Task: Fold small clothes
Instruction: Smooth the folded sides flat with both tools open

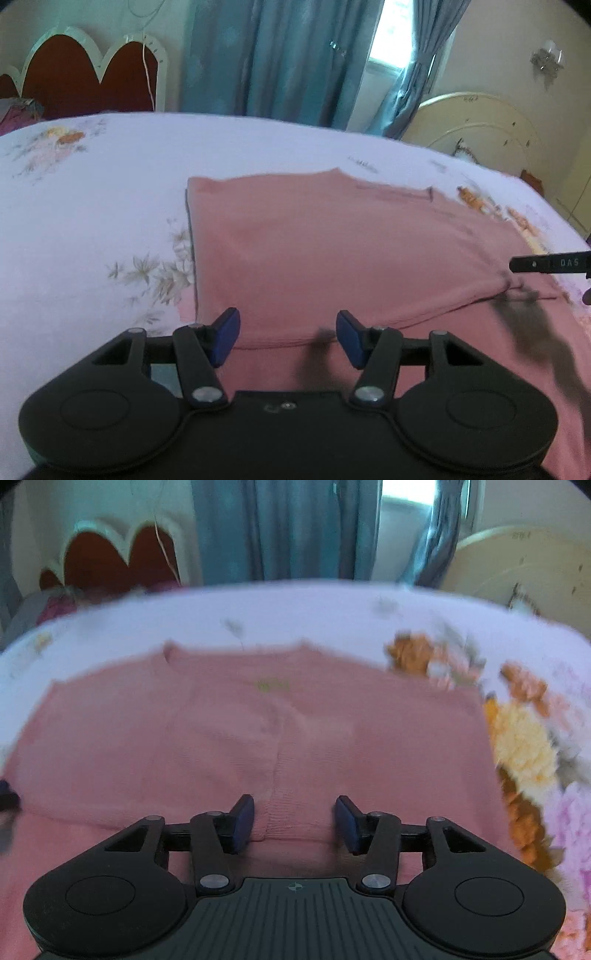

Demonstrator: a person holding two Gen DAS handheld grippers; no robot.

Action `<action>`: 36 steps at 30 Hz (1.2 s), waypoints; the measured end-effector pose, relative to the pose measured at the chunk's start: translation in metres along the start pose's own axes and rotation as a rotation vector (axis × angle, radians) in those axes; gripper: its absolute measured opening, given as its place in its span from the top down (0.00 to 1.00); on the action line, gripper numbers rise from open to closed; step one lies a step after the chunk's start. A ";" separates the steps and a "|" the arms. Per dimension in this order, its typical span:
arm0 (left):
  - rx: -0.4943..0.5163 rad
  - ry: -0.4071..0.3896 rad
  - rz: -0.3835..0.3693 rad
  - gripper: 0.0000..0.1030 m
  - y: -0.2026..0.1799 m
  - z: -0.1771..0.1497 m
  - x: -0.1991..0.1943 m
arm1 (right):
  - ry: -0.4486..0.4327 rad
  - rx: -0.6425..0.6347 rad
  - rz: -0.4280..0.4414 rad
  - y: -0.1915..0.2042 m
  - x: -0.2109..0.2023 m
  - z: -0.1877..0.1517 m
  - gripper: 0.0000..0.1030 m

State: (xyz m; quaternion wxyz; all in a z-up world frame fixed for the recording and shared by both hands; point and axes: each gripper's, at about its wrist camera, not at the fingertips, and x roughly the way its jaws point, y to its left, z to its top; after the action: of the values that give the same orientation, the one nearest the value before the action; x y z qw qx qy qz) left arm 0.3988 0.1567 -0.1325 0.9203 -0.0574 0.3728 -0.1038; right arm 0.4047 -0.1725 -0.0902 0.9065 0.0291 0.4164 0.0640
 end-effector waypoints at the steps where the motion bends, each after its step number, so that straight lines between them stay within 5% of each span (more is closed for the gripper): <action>1: -0.006 0.000 -0.001 0.43 -0.001 -0.001 0.000 | -0.029 -0.006 0.008 0.002 -0.008 0.002 0.53; 6: 0.008 0.032 0.035 0.42 -0.006 -0.007 0.014 | 0.076 0.053 -0.025 -0.009 0.024 -0.009 0.51; 20: 0.039 0.035 0.118 0.41 -0.022 -0.012 0.013 | 0.070 0.085 0.013 -0.020 0.019 -0.012 0.51; 22: 0.053 0.047 0.132 0.36 -0.027 -0.011 0.012 | 0.073 0.081 0.017 -0.020 0.017 -0.011 0.48; 24: 0.069 0.058 0.133 0.10 -0.034 -0.012 0.009 | 0.057 0.081 0.027 -0.020 0.006 -0.011 0.46; 25: 0.083 0.062 0.151 0.06 -0.039 -0.015 0.008 | 0.040 0.079 0.034 -0.022 0.000 -0.012 0.45; 31: 0.101 0.038 0.180 0.05 -0.059 -0.034 -0.014 | 0.012 0.161 0.035 -0.057 -0.040 -0.034 0.45; 34: 0.093 0.042 0.179 0.12 -0.063 -0.044 -0.026 | -0.004 0.177 0.021 -0.075 -0.061 -0.043 0.26; 36: 0.077 0.050 0.188 0.18 -0.061 -0.052 -0.035 | -0.028 0.184 0.032 -0.084 -0.077 -0.050 0.26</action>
State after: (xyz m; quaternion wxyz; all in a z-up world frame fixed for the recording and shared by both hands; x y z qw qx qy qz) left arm 0.3292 0.1040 -0.1347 0.9179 0.0155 0.3952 -0.0327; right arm 0.3247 -0.2669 -0.0738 0.9046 0.1197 0.4073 0.0396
